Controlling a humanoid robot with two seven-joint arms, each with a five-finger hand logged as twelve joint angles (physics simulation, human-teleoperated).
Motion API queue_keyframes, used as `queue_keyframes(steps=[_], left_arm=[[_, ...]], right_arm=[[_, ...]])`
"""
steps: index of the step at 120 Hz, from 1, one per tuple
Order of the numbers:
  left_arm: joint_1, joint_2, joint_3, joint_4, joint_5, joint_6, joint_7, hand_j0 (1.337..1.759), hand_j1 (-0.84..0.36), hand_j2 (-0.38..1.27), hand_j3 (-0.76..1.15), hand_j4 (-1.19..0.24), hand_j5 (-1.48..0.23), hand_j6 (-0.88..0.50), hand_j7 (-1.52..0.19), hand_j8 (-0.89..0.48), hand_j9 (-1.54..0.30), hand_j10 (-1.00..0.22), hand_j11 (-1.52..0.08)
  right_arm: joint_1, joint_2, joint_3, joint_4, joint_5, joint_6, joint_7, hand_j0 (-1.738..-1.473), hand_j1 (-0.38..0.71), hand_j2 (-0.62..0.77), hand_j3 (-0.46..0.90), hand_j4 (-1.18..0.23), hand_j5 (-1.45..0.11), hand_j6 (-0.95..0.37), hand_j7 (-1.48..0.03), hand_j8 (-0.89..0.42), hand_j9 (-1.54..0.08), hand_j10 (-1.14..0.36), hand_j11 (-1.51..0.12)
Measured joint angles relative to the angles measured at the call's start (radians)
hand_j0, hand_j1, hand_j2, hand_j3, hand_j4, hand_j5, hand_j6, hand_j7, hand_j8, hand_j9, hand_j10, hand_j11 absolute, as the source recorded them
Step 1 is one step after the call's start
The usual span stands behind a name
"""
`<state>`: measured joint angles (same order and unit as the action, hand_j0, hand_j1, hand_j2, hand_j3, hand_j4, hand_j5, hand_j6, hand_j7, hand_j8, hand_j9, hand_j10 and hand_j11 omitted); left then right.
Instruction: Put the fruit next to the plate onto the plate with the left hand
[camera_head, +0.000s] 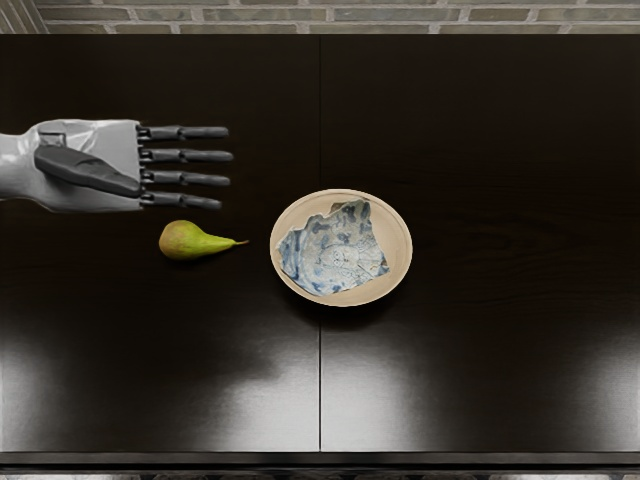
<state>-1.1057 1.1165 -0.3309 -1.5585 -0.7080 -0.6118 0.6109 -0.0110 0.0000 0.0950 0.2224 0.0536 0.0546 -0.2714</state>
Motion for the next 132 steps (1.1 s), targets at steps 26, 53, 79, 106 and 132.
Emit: queue_keyframes(steps=[26, 53, 79, 106, 132], left_arm=[[-0.007, -0.003, 0.004, -0.011, 0.002, 0.0, 0.0, 1.658, -0.02, 0.06, 0.0, -0.3, -0.39, -0.3, -0.39, -0.3, -0.39, -0.3, -0.4], [-0.085, -0.018, 0.004, -0.011, 0.19, 0.0, 0.0, 1.658, -0.01, 0.06, 0.0, -0.3, -0.39, -0.3, -0.39, -0.3, -0.39, -0.3, -0.39], [-0.301, -0.025, 0.054, -0.012, 0.497, 0.075, 0.0, 1.658, -0.01, 0.06, 0.0, -0.3, -0.39, -0.3, -0.39, -0.3, -0.39, -0.3, -0.39], [-0.374, -0.095, 0.203, -0.019, 0.799, 0.189, 0.0, 1.658, -0.01, 0.06, 0.0, -0.3, -0.39, -0.3, -0.39, -0.3, -0.39, -0.3, -0.39], [-0.624, -0.15, 0.39, -0.081, 0.992, 0.352, 0.0, 1.658, -0.01, 0.06, 0.0, -0.3, -0.39, -0.3, -0.39, -0.3, -0.39, -0.3, -0.39]], right_arm=[[0.0, 0.0, -0.001, 0.001, 0.0, 0.0, 0.001, -1.658, -0.31, -0.01, 0.0, -0.03, -0.04, -0.03, -0.04, -0.03, -0.04, -0.03, -0.04], [-0.019, 0.0, -0.006, -0.002, -0.002, -0.001, 0.001, -1.658, -0.31, -0.01, 0.0, -0.03, -0.04, -0.03, -0.04, -0.03, -0.04, -0.03, -0.04], [-0.087, 0.0, -0.009, -0.001, -0.001, -0.001, 0.001, -1.658, -0.31, -0.01, 0.0, -0.03, -0.04, -0.03, -0.04, -0.03, -0.04, -0.03, -0.04], [-0.11, 0.0, -0.008, -0.007, -0.004, -0.001, 0.0, -1.658, -0.31, -0.01, 0.0, -0.03, -0.04, -0.03, -0.04, -0.03, -0.04, -0.03, -0.04], [-0.11, 0.0, -0.009, -0.009, -0.004, -0.001, 0.001, -1.658, -0.31, -0.01, 0.0, -0.03, -0.04, -0.03, -0.04, -0.03, -0.04, -0.03, -0.04]])
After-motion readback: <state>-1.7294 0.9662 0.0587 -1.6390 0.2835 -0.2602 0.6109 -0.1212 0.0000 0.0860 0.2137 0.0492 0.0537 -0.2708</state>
